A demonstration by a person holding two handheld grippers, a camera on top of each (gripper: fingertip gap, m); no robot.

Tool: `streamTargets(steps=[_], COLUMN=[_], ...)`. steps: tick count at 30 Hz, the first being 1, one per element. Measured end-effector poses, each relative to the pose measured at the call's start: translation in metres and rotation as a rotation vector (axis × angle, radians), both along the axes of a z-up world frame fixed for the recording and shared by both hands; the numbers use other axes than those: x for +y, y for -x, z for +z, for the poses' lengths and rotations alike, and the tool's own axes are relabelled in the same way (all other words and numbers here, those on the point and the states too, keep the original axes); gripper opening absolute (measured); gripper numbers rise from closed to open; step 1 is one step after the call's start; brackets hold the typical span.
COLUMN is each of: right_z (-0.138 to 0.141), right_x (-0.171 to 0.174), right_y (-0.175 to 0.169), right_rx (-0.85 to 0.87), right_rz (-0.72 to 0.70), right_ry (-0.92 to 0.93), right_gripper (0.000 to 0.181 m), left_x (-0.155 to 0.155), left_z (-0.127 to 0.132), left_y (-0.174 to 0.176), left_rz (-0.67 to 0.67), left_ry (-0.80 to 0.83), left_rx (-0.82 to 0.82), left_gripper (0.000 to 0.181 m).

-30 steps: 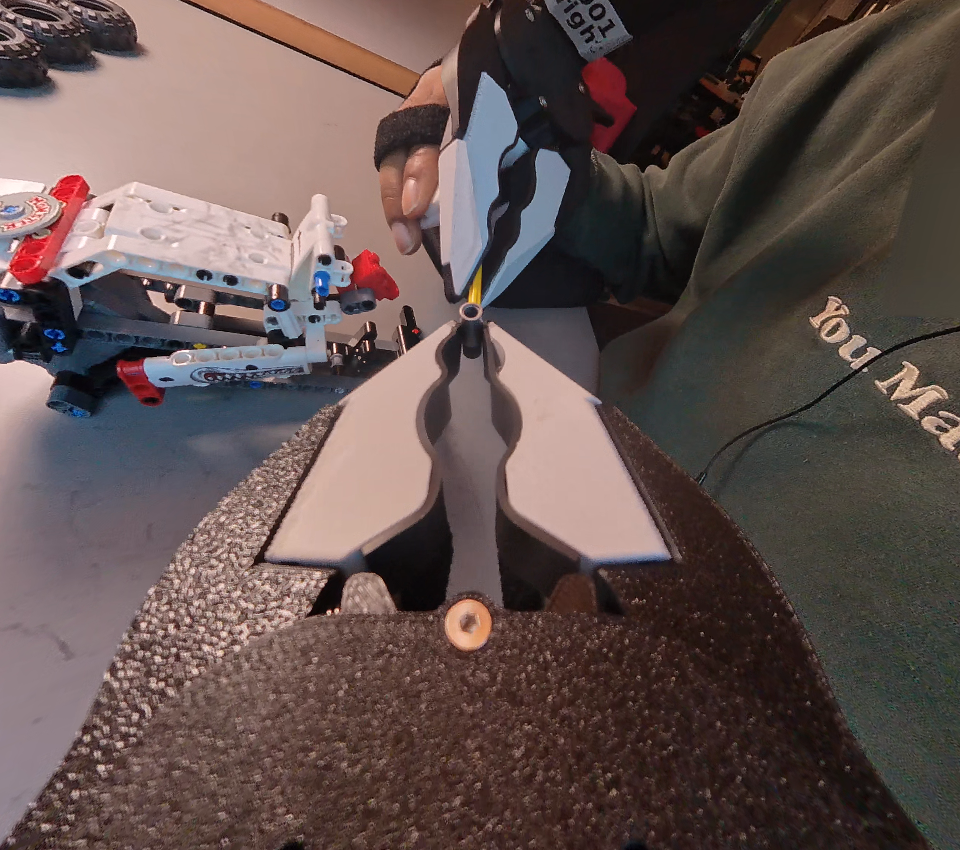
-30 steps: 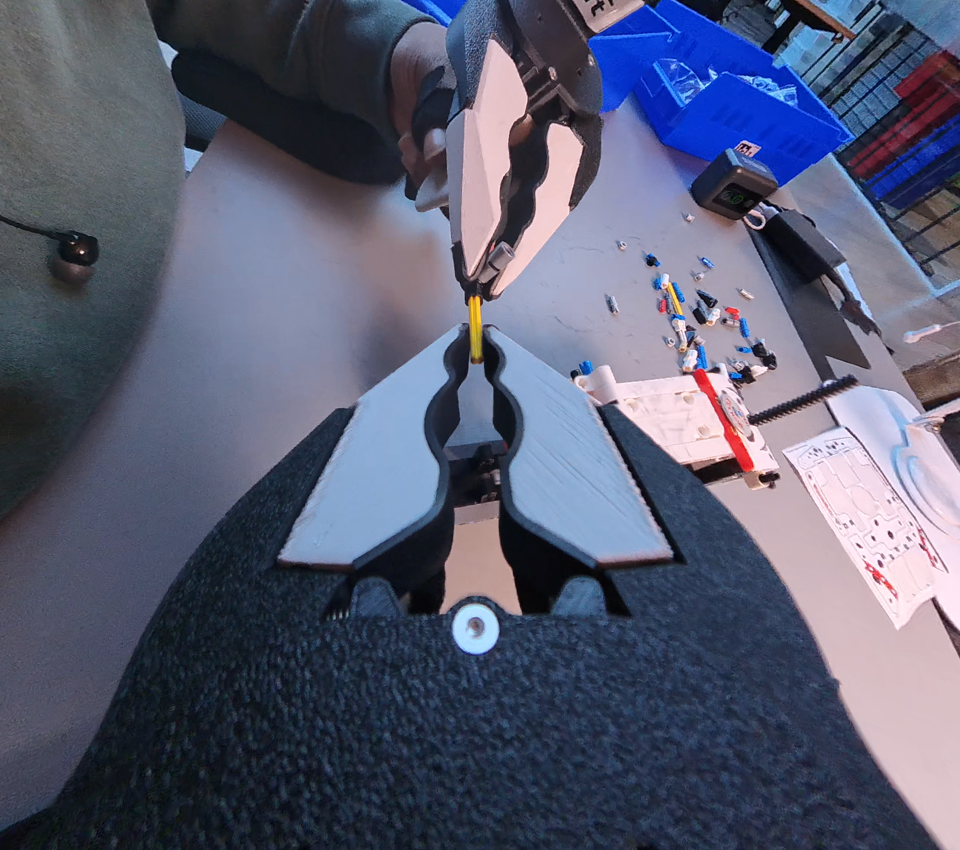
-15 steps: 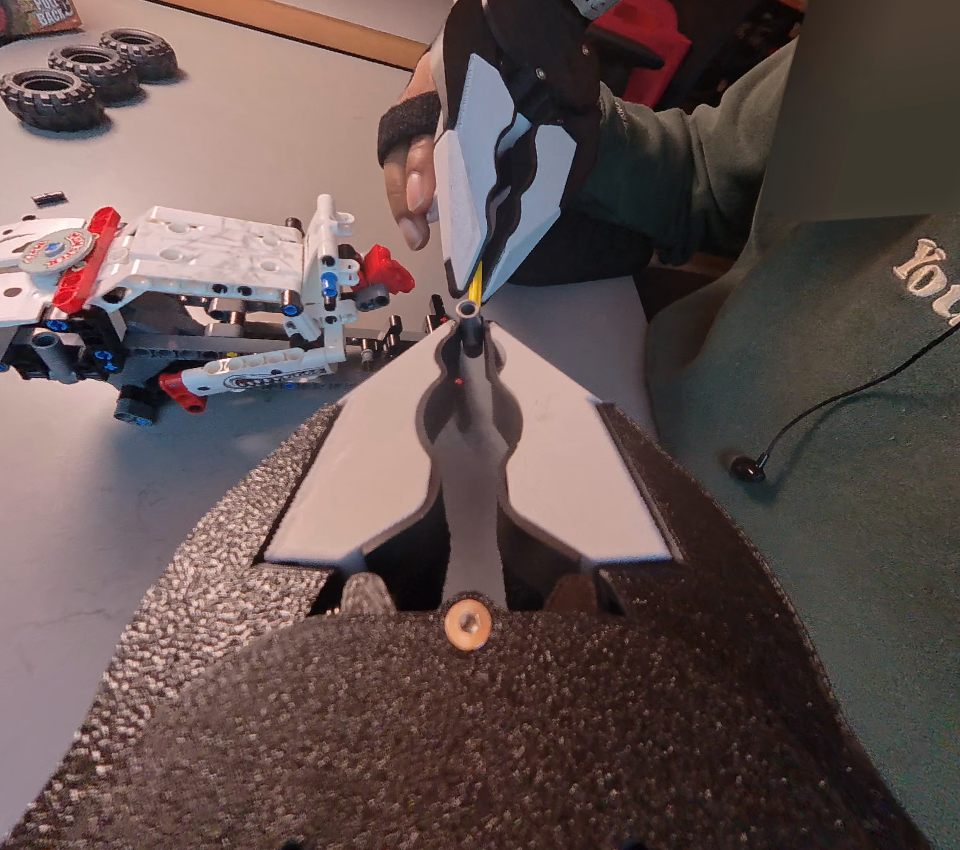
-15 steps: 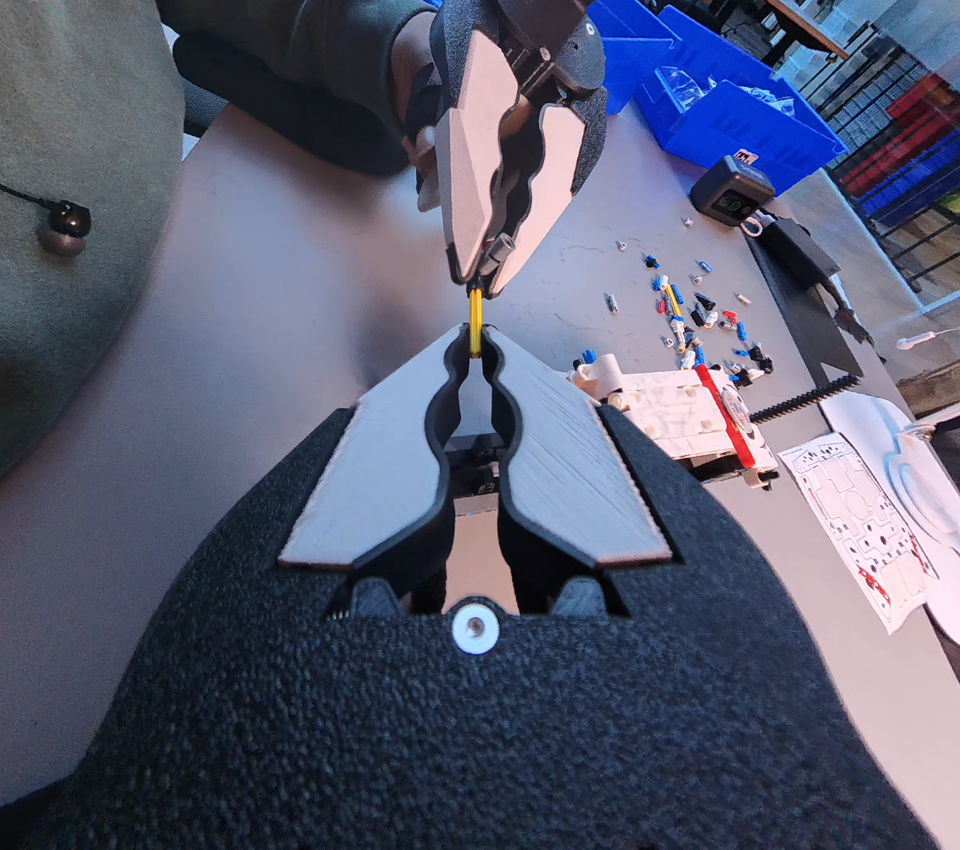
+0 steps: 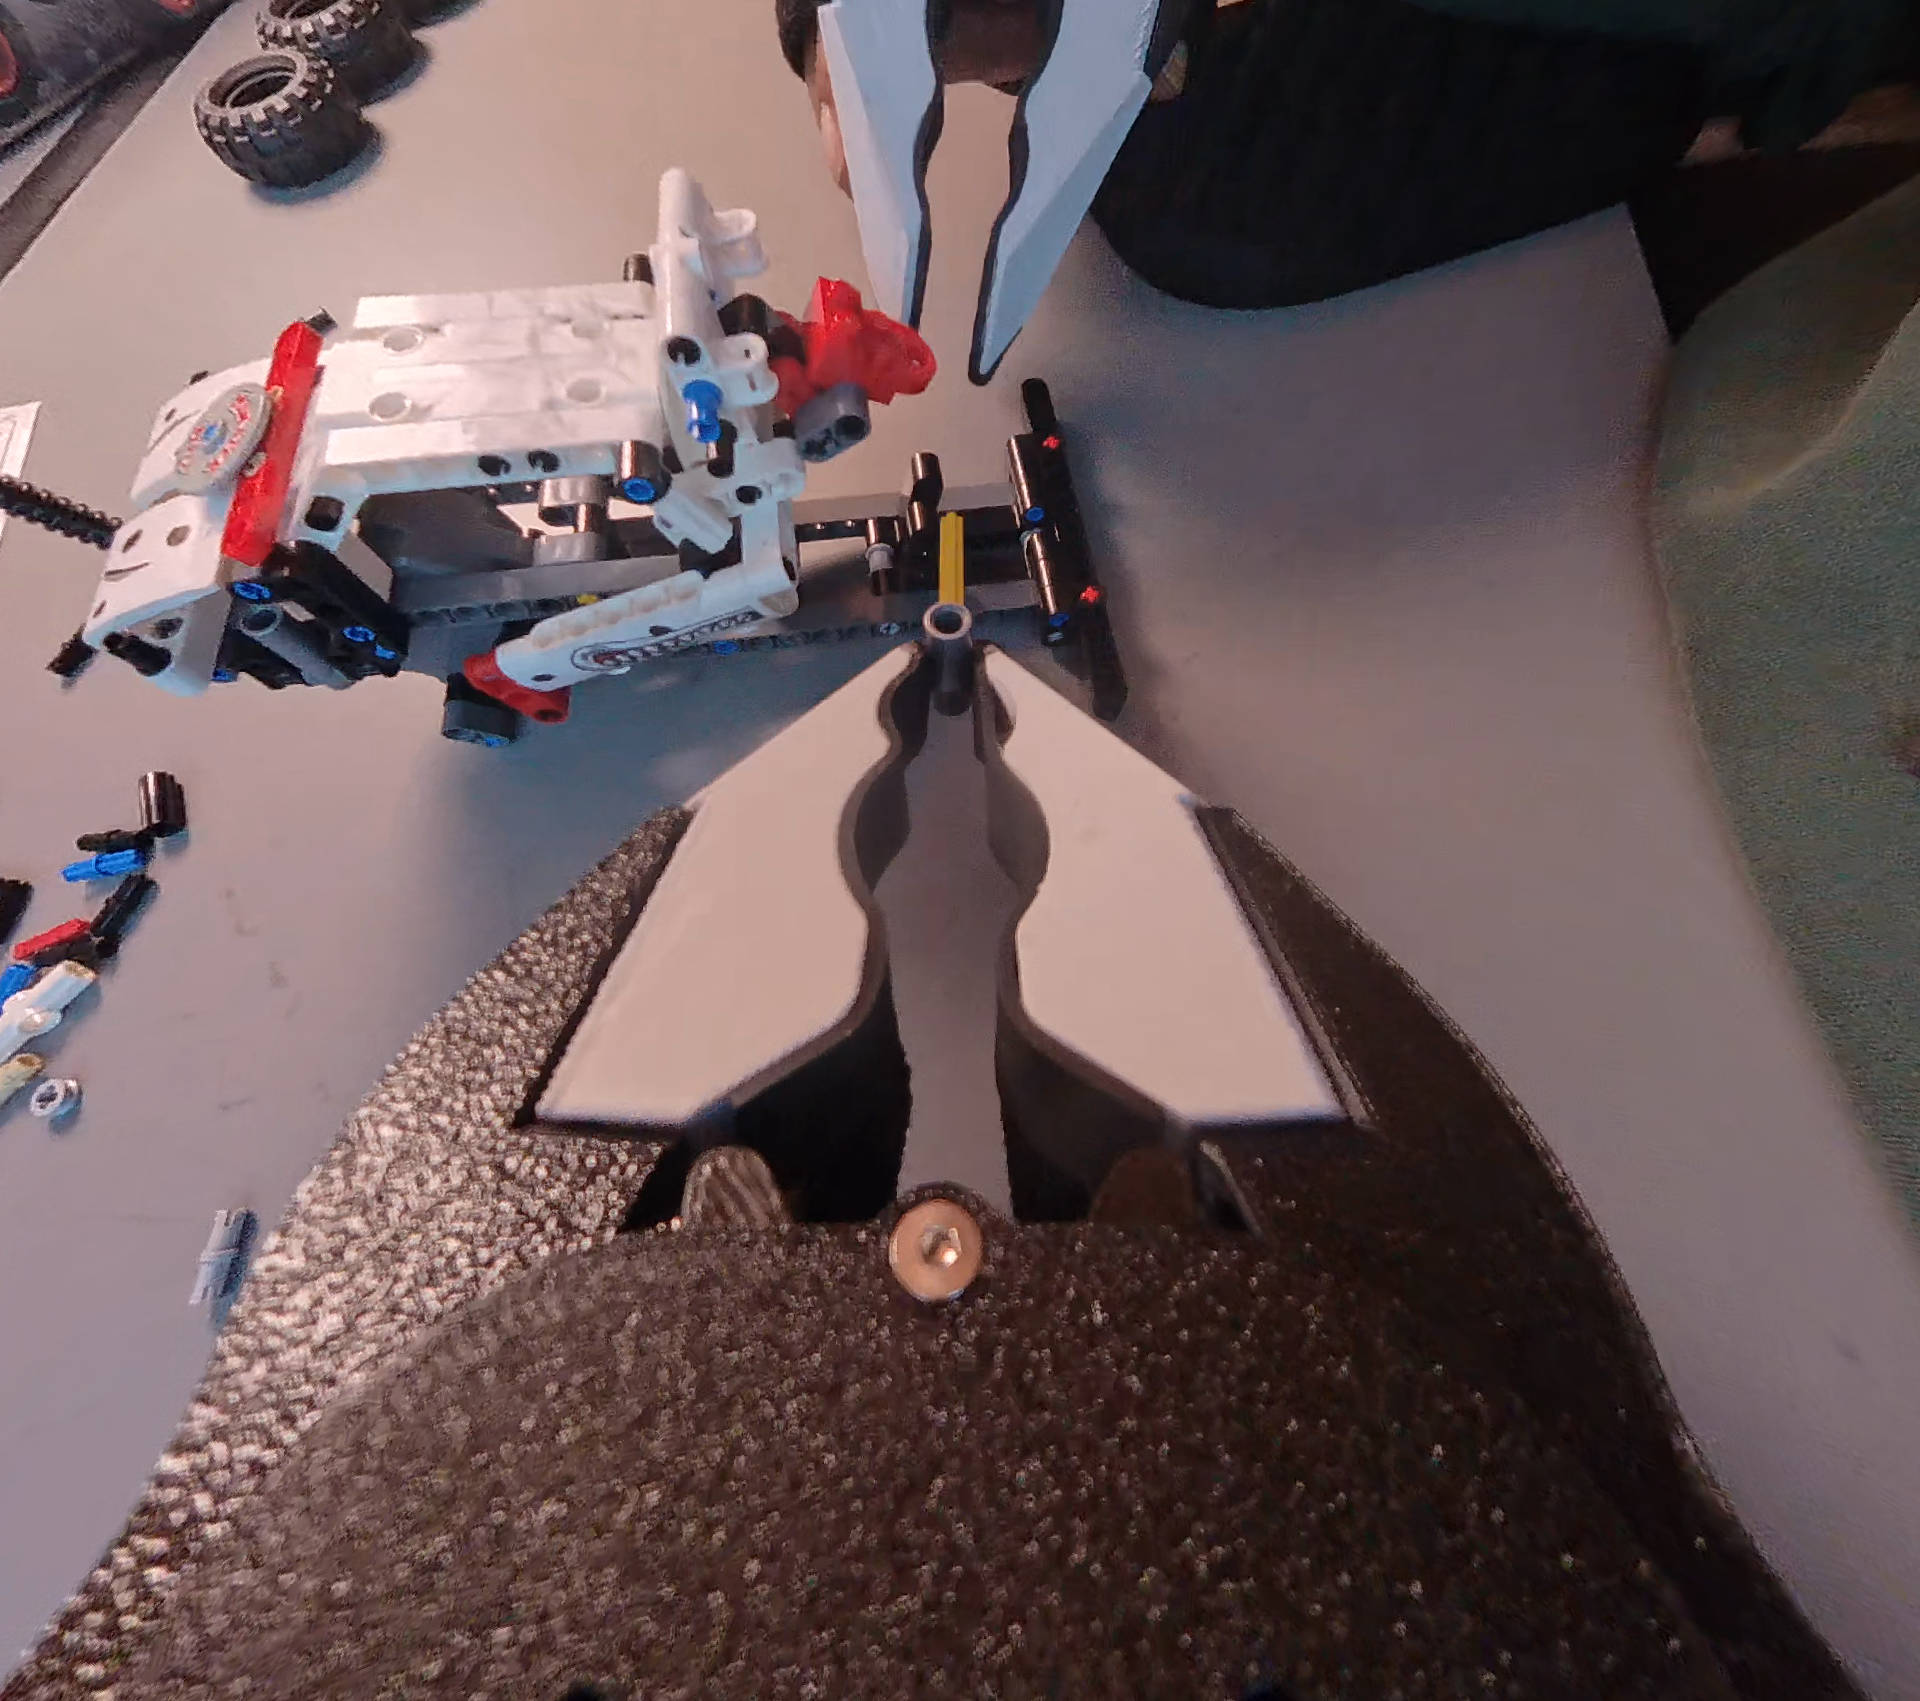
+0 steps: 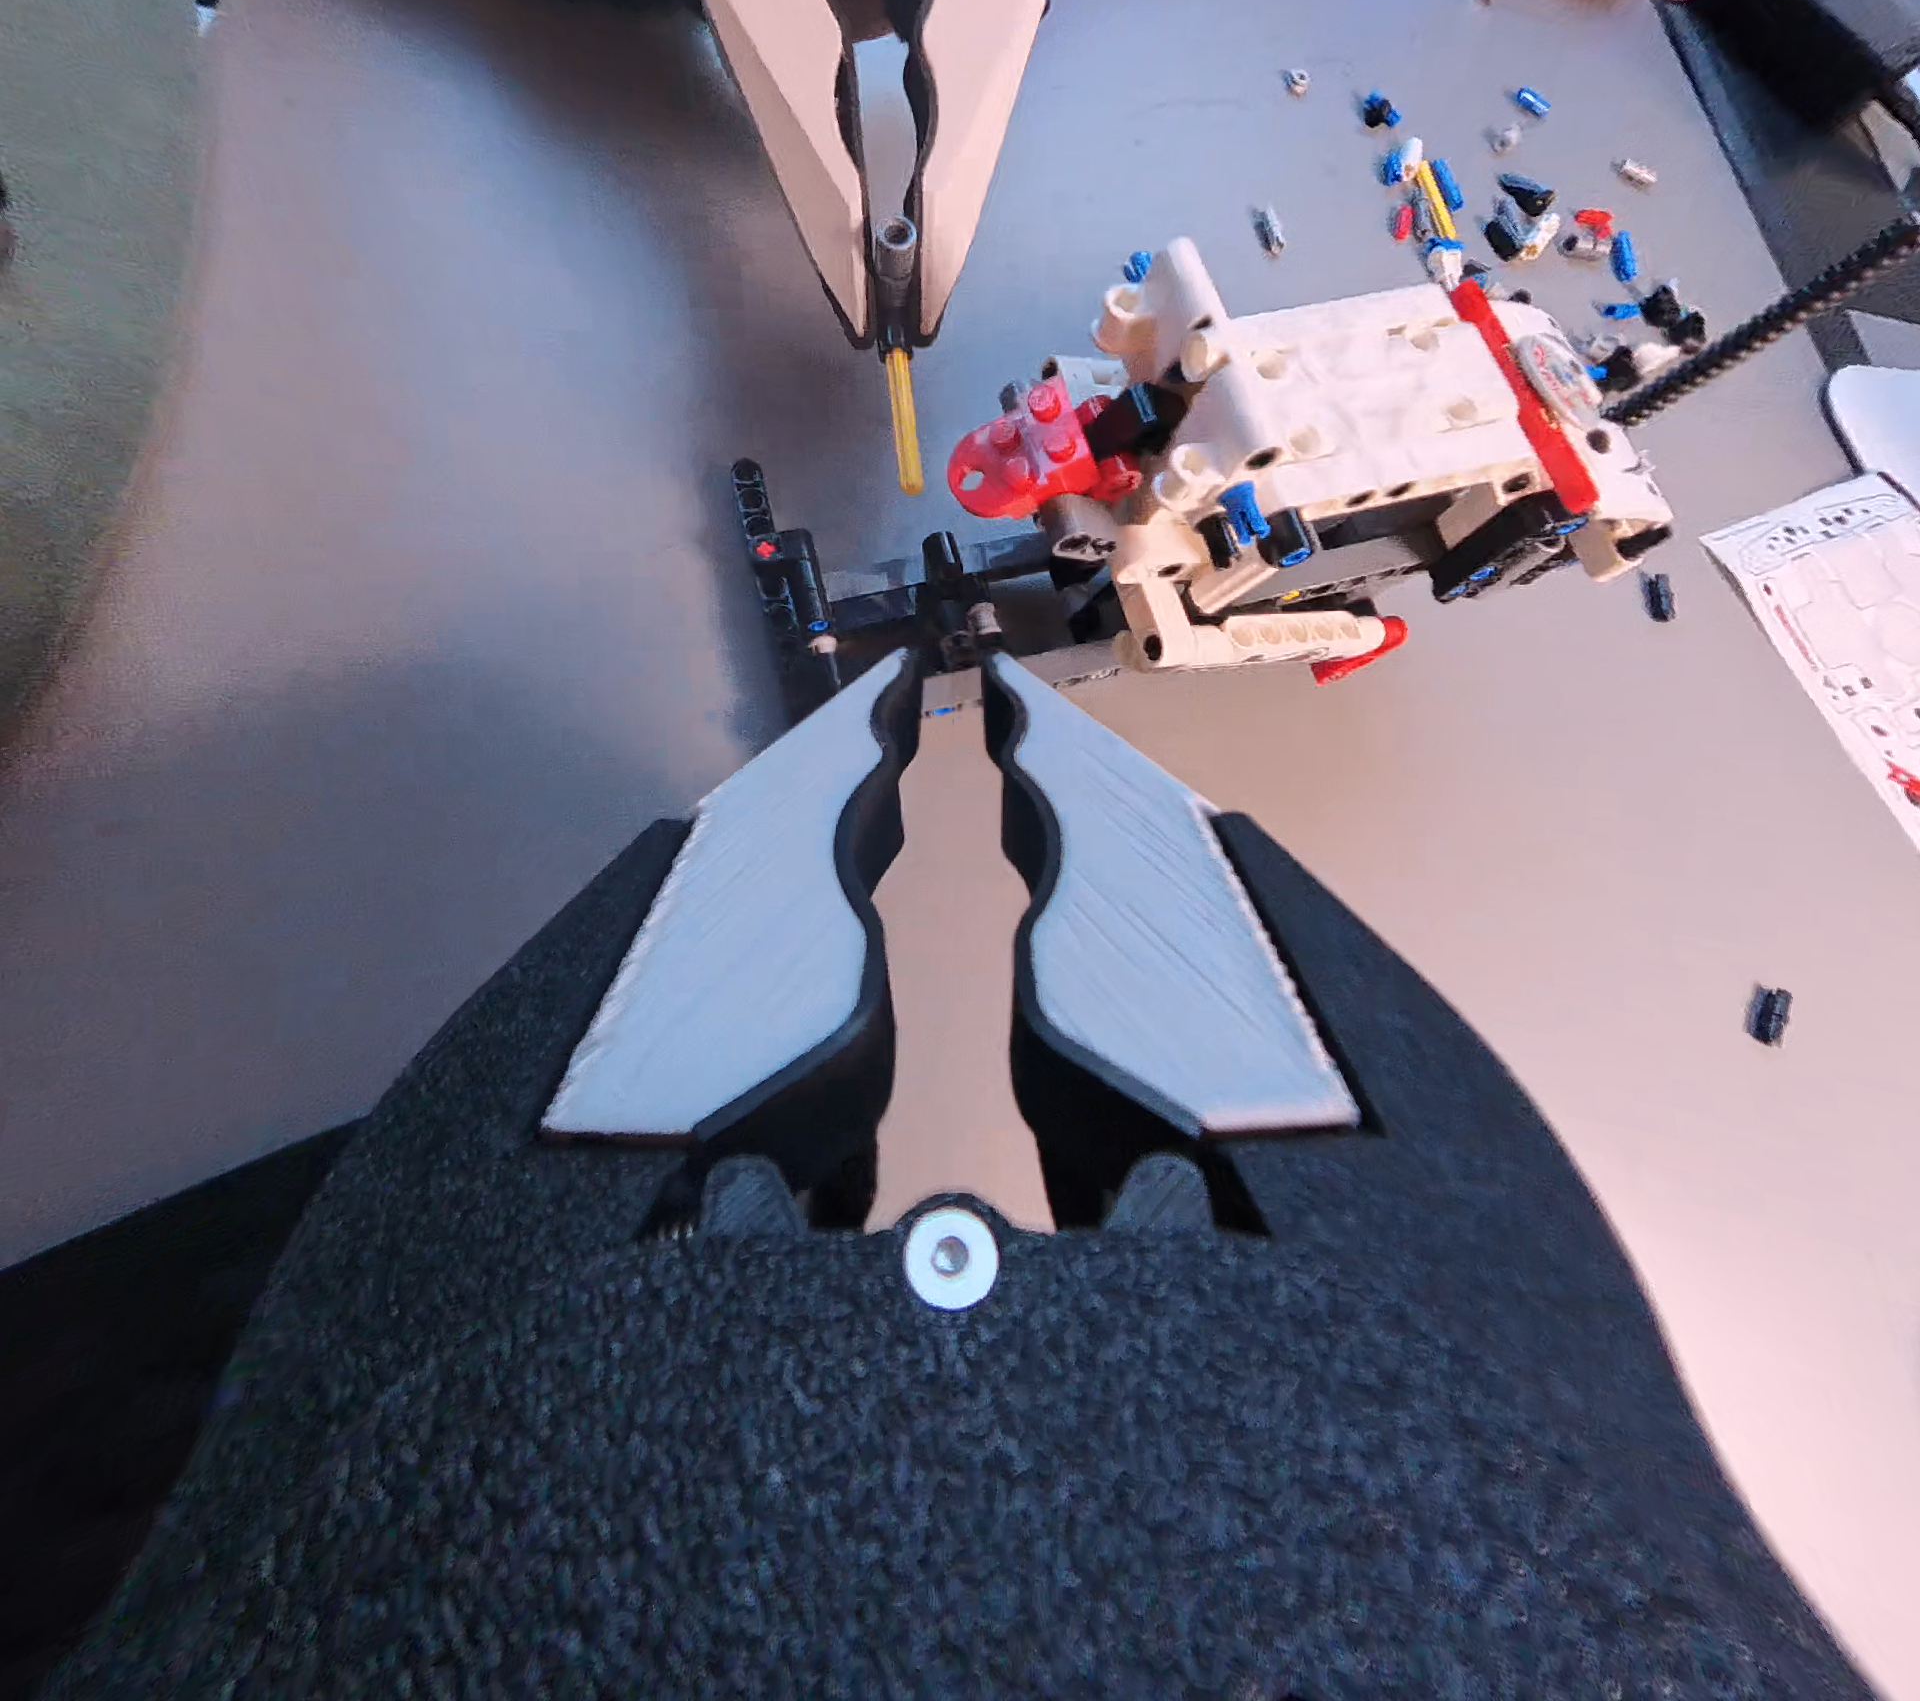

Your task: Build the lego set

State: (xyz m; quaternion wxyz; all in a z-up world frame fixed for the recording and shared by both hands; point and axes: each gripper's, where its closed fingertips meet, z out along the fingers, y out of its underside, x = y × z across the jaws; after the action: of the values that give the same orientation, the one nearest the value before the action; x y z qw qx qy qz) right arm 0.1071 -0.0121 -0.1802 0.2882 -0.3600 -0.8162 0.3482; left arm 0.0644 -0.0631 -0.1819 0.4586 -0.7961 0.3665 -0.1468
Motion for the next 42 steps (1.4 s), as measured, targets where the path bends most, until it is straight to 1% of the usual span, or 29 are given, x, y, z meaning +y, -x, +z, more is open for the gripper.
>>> streamTargets(steps=[3,9,14,16,18,23,35,39,42], right_z=[-0.009,-0.024,-0.022,-0.022,-0.021,-0.022,-0.022,-0.023,-0.023], right_x=[-0.005,-0.014,-0.019,-0.018,-0.018,-0.018,-0.018,-0.019,-0.018], right_y=[0.005,0.021,0.028,0.029,0.029,0.029,0.029,0.029,0.03], right_rx=[-0.015,-0.023,-0.008,-0.002,0.004,0.005,-0.016,-0.024,-0.022], right_rz=[0.023,0.05,0.07,0.068,0.069,0.065,0.046,0.043,0.034], right_ry=[0.008,0.041,0.048,0.041,0.044,0.044,0.067,0.073,0.071], right_gripper=[0.021,0.021,0.019,0.011,0.008,0.008,0.008,0.007,0.007], left_x=[0.002,0.008,0.008,0.008,0.008,0.01,0.008,0.008,0.01], left_z=[-0.009,-0.016,-0.018,-0.015,-0.012,-0.01,-0.011,-0.017,-0.016], left_y=[0.003,0.002,-0.001,-0.002,-0.001,-0.002,-0.007,-0.007,-0.005], left_rz=[0.014,0.046,0.036,0.034,0.038,0.044,0.035,0.037,0.07], left_ry=[0.022,0.018,0.007,-0.002,-0.012,-0.036,-0.129,-0.112,-0.094], left_rx=[0.029,0.061,0.057,0.044,0.032,0.034,0.152,0.188,0.165], left_gripper=[0.007,0.007,0.007,0.006,0.006,0.006,0.007,0.007,0.006])
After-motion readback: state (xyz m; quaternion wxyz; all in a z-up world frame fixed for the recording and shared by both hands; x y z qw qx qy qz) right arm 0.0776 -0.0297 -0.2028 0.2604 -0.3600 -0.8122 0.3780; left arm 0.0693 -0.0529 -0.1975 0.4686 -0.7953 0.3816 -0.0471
